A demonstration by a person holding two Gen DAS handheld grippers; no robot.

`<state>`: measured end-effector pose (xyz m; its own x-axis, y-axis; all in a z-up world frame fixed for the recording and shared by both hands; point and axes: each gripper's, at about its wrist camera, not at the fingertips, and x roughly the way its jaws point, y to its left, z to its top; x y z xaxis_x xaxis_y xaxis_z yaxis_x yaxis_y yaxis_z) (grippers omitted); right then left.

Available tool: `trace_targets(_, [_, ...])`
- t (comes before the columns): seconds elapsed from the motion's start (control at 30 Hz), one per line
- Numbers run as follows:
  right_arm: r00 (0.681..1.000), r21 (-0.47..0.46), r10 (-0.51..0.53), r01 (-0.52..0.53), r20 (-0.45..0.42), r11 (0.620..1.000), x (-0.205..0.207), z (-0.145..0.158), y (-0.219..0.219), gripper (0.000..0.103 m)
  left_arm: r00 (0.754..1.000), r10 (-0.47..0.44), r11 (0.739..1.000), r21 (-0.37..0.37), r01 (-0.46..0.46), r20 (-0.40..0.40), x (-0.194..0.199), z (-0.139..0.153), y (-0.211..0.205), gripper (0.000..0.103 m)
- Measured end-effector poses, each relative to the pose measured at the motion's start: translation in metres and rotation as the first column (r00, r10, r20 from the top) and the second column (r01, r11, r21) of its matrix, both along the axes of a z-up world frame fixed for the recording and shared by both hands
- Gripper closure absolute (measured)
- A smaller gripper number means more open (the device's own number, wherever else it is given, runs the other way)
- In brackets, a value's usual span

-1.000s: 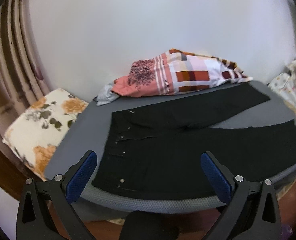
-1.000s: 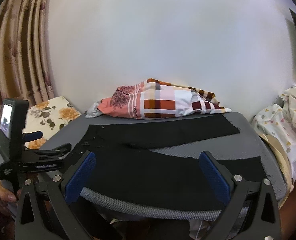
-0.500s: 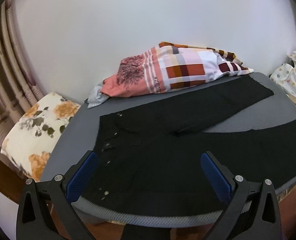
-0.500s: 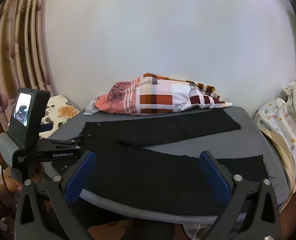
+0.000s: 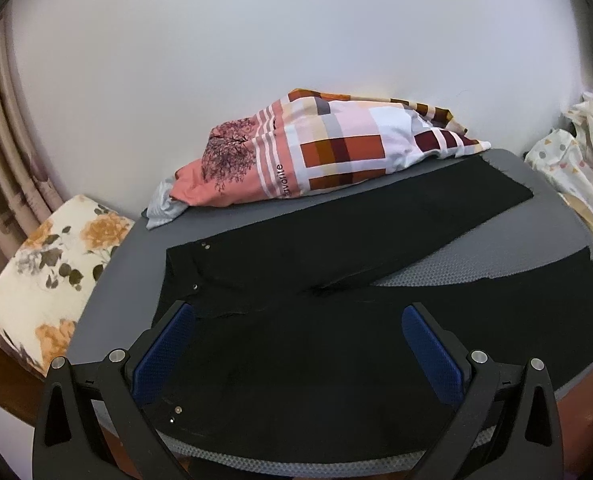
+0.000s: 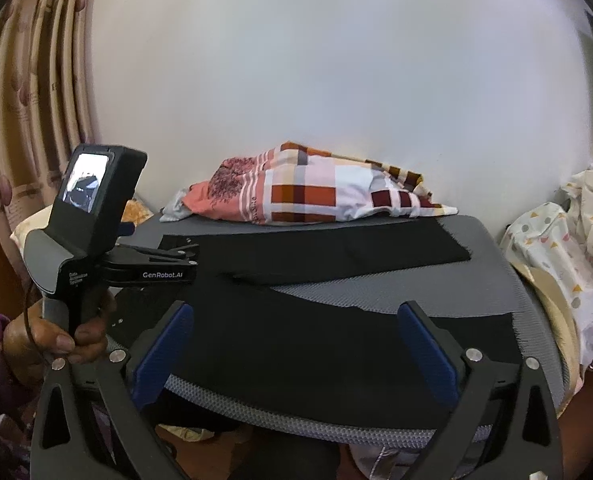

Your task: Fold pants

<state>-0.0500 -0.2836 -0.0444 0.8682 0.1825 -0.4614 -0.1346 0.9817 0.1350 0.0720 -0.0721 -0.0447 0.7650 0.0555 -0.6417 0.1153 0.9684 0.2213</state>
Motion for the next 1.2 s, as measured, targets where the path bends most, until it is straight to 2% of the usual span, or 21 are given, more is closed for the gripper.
trace_targets(0.3, [1.0,-0.012,-0.019,0.019,0.017,1.0,-0.004,0.019,0.034,0.002,0.999,0.033,0.996,-0.082,-0.03,0.034,-0.017,0.017,0.05,0.0])
trace_targets(0.5, [0.999,-0.02,0.035,-0.036,-0.012,0.999,0.008,0.02,0.068,0.002,0.998,0.052,0.997,-0.066,-0.049,0.039,-0.01,0.014,0.09,0.0])
trace_targets(0.57, [0.998,-0.045,0.053,-0.053,-0.018,0.998,0.012,0.019,0.078,0.002,1.0,0.015,0.998,-0.058,-0.015,0.008,0.001,0.007,0.103,0.0])
trace_targets(0.67, [0.997,-0.09,0.078,-0.08,-0.025,0.993,0.02,0.019,0.092,0.002,0.999,0.029,0.999,-0.043,-0.031,-0.03,0.024,-0.005,0.127,0.0])
trace_targets(0.83, [0.992,-0.078,0.086,-0.093,-0.087,0.993,0.043,0.004,0.098,0.002,0.997,0.029,0.999,-0.042,-0.032,-0.071,0.08,-0.029,0.186,0.002])
trace_targets(0.9, [0.988,-0.055,0.084,-0.091,-0.128,0.994,0.057,-0.006,0.098,0.002,0.991,0.076,0.997,-0.026,-0.079,-0.108,0.111,-0.041,0.215,0.009])
trace_targets(0.97, [0.984,-0.041,0.082,-0.09,-0.159,0.995,0.07,-0.013,0.098,0.002,0.981,0.108,0.992,-0.052,-0.118,-0.161,0.146,-0.055,0.248,0.036])
trace_targets(1.0, [0.982,-0.038,0.083,-0.091,-0.17,0.995,0.074,-0.017,0.1,0.002,0.974,0.115,0.988,-0.077,-0.132,-0.194,0.162,-0.062,0.264,0.044])
trace_targets(1.07, [0.977,-0.043,0.083,-0.093,-0.198,0.995,0.087,-0.026,0.103,0.002,0.953,0.126,0.972,-0.157,-0.174,-0.276,0.2,-0.078,0.299,0.079])
trace_targets(1.13, [0.971,-0.051,0.085,-0.098,-0.223,0.994,0.098,-0.034,0.108,0.002,0.937,0.109,0.951,-0.238,-0.195,-0.332,0.229,-0.093,0.325,0.08])
trace_targets(1.2, [0.964,-0.063,0.085,-0.104,-0.251,0.993,0.108,-0.043,0.113,0.002,0.941,0.102,0.934,-0.296,-0.203,-0.323,0.248,-0.101,0.342,0.08])
